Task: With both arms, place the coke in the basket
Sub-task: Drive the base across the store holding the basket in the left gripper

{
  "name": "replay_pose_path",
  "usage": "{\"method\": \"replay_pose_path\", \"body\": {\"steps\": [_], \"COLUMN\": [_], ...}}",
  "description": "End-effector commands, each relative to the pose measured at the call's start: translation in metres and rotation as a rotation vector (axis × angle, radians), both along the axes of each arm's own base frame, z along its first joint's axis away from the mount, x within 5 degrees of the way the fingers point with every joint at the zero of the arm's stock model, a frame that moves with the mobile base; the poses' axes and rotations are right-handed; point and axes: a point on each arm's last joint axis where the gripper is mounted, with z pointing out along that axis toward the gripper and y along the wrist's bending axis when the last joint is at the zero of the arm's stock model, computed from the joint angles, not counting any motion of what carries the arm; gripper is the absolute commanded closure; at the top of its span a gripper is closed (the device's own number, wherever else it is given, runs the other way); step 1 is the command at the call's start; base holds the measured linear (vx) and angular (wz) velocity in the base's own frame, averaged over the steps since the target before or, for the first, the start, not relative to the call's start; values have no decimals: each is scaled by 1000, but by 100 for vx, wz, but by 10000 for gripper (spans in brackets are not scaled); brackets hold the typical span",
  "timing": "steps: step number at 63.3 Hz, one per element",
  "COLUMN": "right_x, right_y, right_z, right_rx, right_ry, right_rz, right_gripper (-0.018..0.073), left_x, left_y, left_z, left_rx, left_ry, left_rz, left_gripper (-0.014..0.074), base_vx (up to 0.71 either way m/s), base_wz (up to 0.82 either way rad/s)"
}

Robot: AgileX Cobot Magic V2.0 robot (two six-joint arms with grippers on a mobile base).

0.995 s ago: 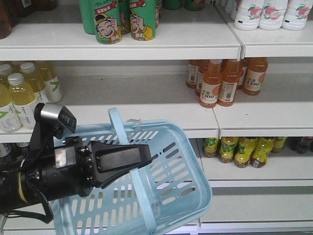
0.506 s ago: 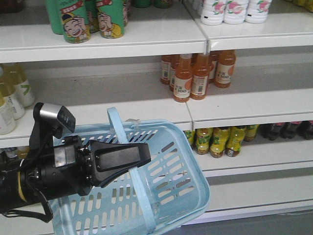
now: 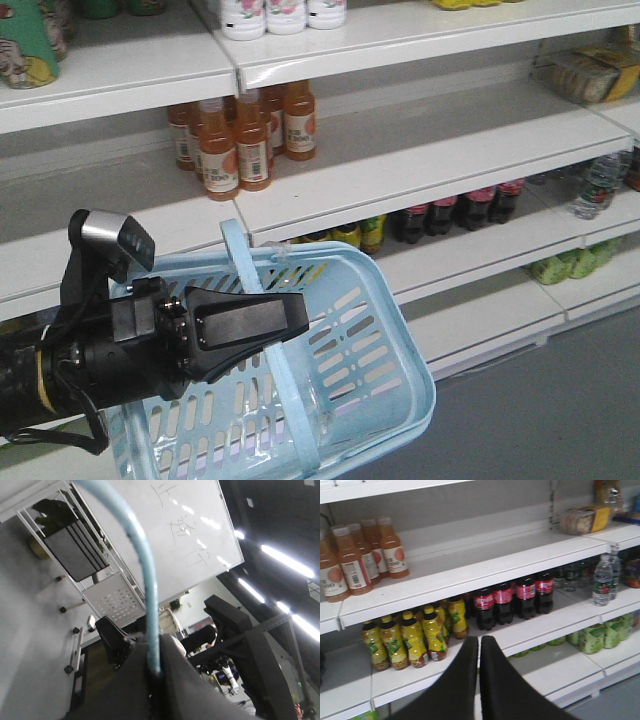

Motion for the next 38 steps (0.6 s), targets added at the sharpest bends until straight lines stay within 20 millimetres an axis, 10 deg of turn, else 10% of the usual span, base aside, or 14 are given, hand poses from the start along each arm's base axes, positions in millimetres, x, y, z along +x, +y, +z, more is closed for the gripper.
{"method": "replay_pose_path", "body": {"steps": [1, 38], "right_x": [0, 0], "right_y": [1, 1], "right_z": [4, 4], "right_rx": [-18, -18], "right_ry": [-79, -79], "right_rz": [14, 14], "right_gripper": [564, 564], "left_x": [-14, -14], "left_y": [3, 3], "left_z": [32, 32], "left_rx": [-229, -229], "left_ry": [-105, -105], "left_rz": [-120, -120], "left_gripper": [604, 604], "base_vx": [-7, -7], "base_wz": [-56, -47]}}
